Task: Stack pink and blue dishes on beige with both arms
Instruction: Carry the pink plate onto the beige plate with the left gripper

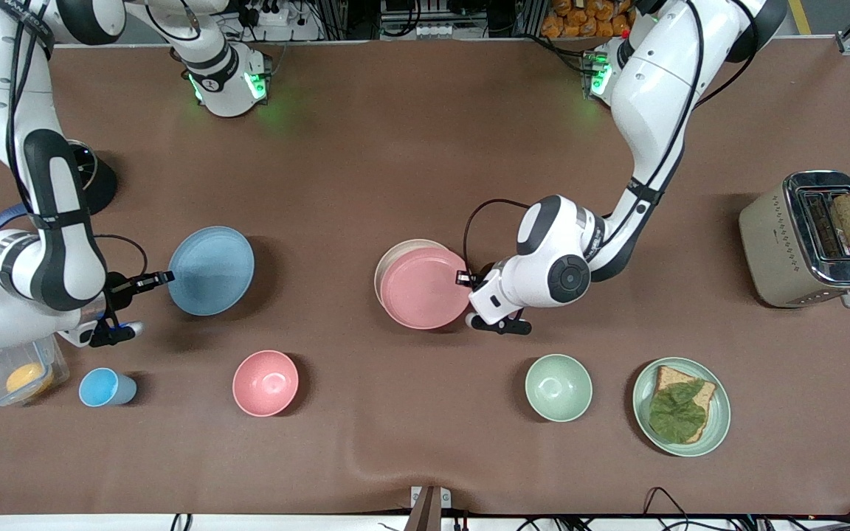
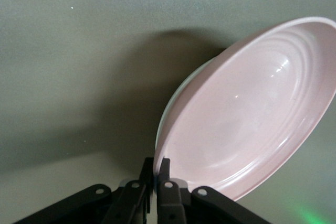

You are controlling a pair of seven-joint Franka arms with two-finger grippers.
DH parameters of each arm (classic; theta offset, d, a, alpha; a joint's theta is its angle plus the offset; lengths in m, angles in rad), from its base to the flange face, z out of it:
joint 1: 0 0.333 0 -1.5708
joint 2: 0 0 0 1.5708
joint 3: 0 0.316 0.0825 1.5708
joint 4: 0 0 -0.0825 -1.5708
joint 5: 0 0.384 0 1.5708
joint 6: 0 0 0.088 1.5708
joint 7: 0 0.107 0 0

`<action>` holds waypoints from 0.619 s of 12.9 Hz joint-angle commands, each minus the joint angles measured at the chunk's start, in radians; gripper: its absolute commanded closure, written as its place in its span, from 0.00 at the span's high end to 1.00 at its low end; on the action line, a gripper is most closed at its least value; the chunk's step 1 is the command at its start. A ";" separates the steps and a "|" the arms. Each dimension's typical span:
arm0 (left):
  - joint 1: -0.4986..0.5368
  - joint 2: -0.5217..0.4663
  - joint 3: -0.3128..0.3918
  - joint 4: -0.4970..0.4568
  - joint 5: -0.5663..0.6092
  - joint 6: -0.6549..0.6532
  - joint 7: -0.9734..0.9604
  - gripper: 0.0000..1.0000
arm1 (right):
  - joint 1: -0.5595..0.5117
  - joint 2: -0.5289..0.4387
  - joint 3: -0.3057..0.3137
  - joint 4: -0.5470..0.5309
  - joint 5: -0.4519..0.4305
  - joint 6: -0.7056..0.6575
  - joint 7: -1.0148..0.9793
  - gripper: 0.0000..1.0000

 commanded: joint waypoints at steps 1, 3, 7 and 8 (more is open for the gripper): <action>-0.015 0.005 0.008 0.014 -0.027 -0.005 0.008 0.00 | 0.009 0.000 -0.002 0.007 0.017 -0.013 0.015 0.00; -0.017 0.000 0.008 0.014 -0.026 -0.009 0.009 0.00 | 0.012 0.000 -0.002 0.007 0.017 -0.013 0.015 0.00; -0.015 -0.031 0.008 0.013 -0.010 -0.021 0.009 1.00 | 0.012 0.000 -0.002 0.005 0.017 -0.013 0.015 0.00; -0.003 -0.052 0.020 0.013 -0.009 -0.072 0.010 1.00 | 0.014 -0.002 -0.002 0.005 0.017 -0.014 0.015 0.00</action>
